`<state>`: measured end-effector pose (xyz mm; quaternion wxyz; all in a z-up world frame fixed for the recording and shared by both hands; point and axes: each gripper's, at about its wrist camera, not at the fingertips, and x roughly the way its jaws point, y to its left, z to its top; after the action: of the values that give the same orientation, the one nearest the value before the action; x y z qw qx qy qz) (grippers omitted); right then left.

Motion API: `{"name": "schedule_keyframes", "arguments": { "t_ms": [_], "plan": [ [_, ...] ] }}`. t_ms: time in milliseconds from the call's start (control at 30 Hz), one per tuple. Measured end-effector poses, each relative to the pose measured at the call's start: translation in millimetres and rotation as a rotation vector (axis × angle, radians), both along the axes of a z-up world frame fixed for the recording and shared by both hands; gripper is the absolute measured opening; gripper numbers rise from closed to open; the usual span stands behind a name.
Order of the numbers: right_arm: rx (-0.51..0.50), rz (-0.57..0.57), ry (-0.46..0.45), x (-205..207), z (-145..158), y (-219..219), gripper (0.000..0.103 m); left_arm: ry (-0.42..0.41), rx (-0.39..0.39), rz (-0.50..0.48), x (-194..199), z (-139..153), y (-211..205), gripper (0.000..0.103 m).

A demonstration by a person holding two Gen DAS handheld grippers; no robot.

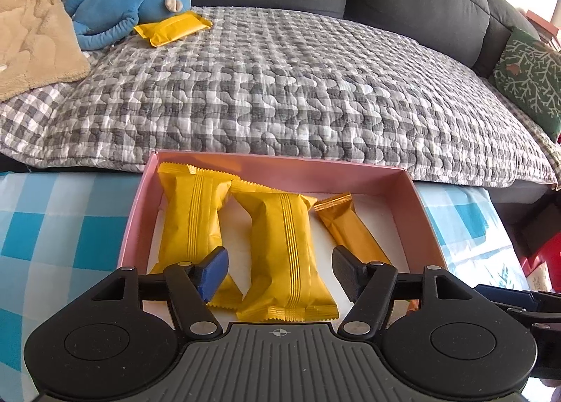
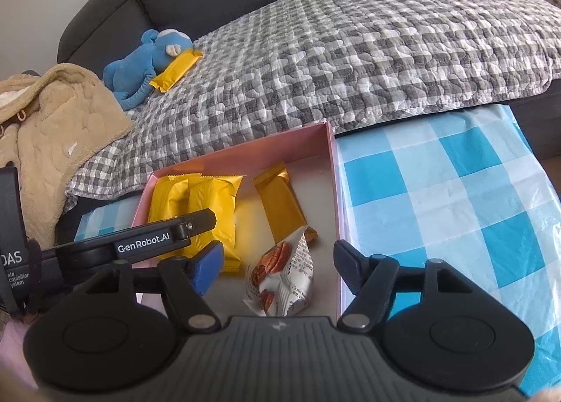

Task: Organize snacks
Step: 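Carry both packets into the pink box and open both tools, then withdraw both tools from the box toward the remaining snacks, then grasp the white newspaper-print packet with the left tool while the right tool grasps the pink wafer bar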

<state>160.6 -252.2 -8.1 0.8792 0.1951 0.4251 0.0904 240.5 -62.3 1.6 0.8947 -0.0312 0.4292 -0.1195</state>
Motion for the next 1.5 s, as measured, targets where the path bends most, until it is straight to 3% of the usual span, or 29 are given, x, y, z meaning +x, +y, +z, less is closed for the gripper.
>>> {"name": "schedule_keyframes", "arguments": {
  "t_ms": [333, 633, 1200, 1367, 1500],
  "plan": [
    [-0.012, -0.011, -0.007, -28, 17, -5, 0.076, -0.015, -0.004, -0.007, -41, 24, 23, 0.081],
    [-0.036, -0.027, -0.013, -59, 29, -9, 0.092, -0.005, -0.005, -0.014, -84, 31, 39, 0.094],
    [-0.070, 0.016, -0.004, -111, 18, 6, 0.100, 0.025, 0.018, -0.013, -163, 14, 68, 0.099],
    [-0.087, 0.038, -0.011, -123, 10, 10, 0.101, 0.002, 0.067, -0.062, -180, 9, 70, 0.099],
    [-0.098, 0.075, -0.009, -131, 5, 17, 0.101, 0.011, 0.059, -0.106, -192, 4, 73, 0.099]
  ]
}}
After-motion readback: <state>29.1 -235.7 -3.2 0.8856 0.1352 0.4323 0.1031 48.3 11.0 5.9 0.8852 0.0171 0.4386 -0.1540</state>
